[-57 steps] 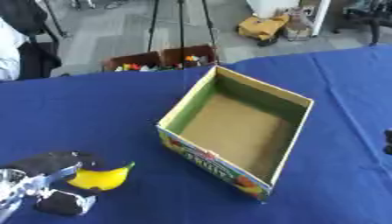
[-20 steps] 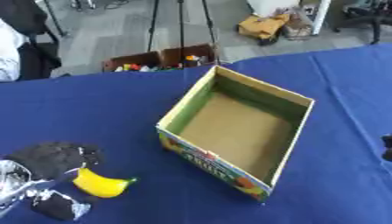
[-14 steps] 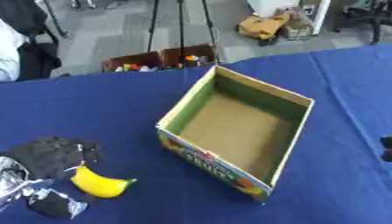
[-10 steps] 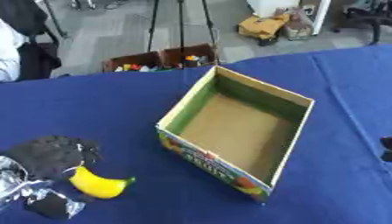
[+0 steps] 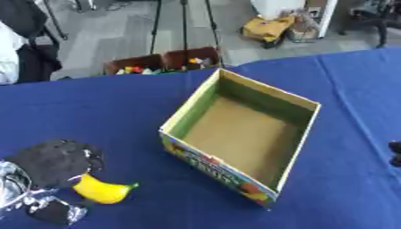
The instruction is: Pick up objects on the table and place them in the box.
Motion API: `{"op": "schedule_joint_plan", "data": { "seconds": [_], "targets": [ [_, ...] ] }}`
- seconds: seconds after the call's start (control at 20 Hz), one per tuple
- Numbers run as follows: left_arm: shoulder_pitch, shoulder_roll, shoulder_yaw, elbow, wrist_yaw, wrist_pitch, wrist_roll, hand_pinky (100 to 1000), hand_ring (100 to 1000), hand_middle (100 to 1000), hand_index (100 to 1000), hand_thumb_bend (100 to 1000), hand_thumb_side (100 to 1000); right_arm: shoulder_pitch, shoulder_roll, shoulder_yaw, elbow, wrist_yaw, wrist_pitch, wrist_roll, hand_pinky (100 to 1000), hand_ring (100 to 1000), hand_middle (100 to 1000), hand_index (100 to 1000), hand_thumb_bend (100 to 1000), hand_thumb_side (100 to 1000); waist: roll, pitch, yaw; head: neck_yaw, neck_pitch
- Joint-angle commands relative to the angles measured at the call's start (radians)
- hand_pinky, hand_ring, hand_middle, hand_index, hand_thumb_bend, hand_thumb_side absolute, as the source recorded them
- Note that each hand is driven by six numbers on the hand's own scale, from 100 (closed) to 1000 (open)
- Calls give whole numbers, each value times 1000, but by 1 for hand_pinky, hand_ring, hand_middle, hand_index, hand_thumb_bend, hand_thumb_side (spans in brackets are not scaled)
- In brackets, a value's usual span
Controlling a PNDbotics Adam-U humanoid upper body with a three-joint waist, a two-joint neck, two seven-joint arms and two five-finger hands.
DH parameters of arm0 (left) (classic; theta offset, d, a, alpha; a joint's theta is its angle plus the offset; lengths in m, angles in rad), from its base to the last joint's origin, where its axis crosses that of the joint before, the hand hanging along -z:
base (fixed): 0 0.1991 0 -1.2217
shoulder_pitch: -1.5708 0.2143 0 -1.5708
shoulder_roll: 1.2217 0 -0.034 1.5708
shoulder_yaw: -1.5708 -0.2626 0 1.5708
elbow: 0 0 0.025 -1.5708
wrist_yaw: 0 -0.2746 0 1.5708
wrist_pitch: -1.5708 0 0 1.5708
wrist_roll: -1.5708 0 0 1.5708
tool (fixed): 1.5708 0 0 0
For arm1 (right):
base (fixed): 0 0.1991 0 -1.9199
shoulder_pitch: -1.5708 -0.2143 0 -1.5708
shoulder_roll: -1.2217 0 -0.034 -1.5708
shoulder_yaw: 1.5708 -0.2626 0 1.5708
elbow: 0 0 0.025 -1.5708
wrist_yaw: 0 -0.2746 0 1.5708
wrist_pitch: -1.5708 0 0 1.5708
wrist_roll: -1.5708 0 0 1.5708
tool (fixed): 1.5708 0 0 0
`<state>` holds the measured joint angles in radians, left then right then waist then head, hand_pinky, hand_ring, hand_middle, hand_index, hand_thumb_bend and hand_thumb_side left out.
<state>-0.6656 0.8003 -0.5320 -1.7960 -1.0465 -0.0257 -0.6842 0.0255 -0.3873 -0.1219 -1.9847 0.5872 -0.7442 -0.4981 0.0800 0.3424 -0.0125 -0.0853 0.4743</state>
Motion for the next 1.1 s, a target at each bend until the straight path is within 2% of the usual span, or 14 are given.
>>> {"op": "schedule_joint_plan", "data": {
  "seconds": [0.05, 0.7, 1.1],
  "targets": [
    [-17, 10, 1, 24, -1, -21, 12, 786, 869, 842, 878, 283, 448, -8, -6, -1, -15, -3, -128, -124, 615, 679, 501, 690, 100, 909, -3, -14, -3, 0, -11],
    [-19, -17, -1, 124, 28, -27, 92, 701, 796, 775, 833, 258, 432, -12, 2, 1, -15, -1, -123, -121, 614, 678, 497, 688, 100, 916, 0, -6, -8, 0, -14],
    [-19, -23, -6, 152, 15, -33, 137, 693, 784, 767, 825, 263, 431, -14, 5, 4, -15, 2, -123, -119, 614, 676, 494, 687, 100, 918, -2, -2, -8, 1, -15]
  ]
}}
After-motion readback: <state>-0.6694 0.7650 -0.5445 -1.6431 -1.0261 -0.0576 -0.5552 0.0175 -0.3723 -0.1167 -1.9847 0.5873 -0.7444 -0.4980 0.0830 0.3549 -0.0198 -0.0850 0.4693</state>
